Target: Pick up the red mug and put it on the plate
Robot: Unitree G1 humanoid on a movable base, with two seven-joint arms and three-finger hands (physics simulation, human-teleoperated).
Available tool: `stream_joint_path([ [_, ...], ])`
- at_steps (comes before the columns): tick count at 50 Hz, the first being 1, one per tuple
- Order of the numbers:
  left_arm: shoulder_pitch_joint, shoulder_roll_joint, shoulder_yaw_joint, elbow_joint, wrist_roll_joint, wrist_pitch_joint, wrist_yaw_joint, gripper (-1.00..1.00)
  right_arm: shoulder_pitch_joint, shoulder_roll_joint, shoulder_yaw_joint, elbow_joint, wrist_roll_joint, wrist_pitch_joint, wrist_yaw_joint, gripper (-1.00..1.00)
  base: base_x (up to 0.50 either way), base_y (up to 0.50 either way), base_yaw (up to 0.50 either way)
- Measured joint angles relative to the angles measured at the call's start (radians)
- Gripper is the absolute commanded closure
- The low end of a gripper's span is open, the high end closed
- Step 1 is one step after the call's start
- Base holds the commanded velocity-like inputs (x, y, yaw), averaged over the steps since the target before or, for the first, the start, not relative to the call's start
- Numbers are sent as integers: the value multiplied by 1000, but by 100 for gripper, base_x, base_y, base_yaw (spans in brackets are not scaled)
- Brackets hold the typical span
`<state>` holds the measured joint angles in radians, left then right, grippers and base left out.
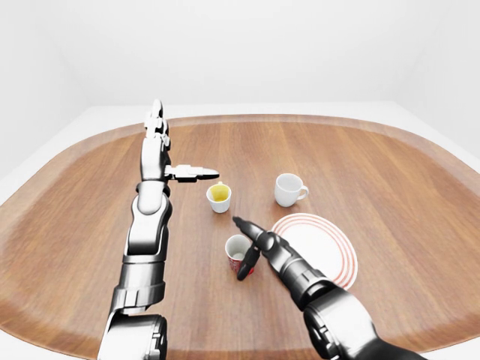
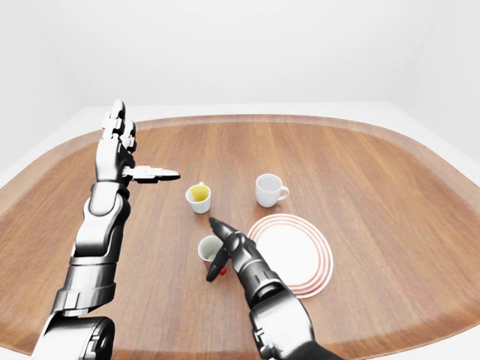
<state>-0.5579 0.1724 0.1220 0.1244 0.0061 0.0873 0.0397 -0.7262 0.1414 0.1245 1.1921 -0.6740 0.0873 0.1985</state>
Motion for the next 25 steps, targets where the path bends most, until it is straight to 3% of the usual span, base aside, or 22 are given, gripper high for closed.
stream_joint_path([
  [8,0,1,1,1,-1,0,0,-100,1,2,0,8,-3,0,-3,-100,0,0,0],
  [9,0,1,1,1,-1,0,0,-100,1,2,-1,8,-3,0,-3,-73,0,0,0],
  [10,0,1,1,1,-1,0,0,-100,1,2,-1,8,-4,0,-4,0,0,0,0],
  [11,0,1,1,2,-1,0,0,-100,1,2,-1,8,-4,0,-4,58,0,0,0],
  [12,0,1,1,2,-2,0,0,-100,0,2,-1,8,-3,0,-4,100,0,0,0],
  [19,0,2,1,1,-2,0,0,-100,3,2,-3,4,24,0,-1,100,0,0,0],
  [25,1,2,1,0,-3,0,0,-100,1,2,-3,10,-34,0,56,100,0,0,0],
])
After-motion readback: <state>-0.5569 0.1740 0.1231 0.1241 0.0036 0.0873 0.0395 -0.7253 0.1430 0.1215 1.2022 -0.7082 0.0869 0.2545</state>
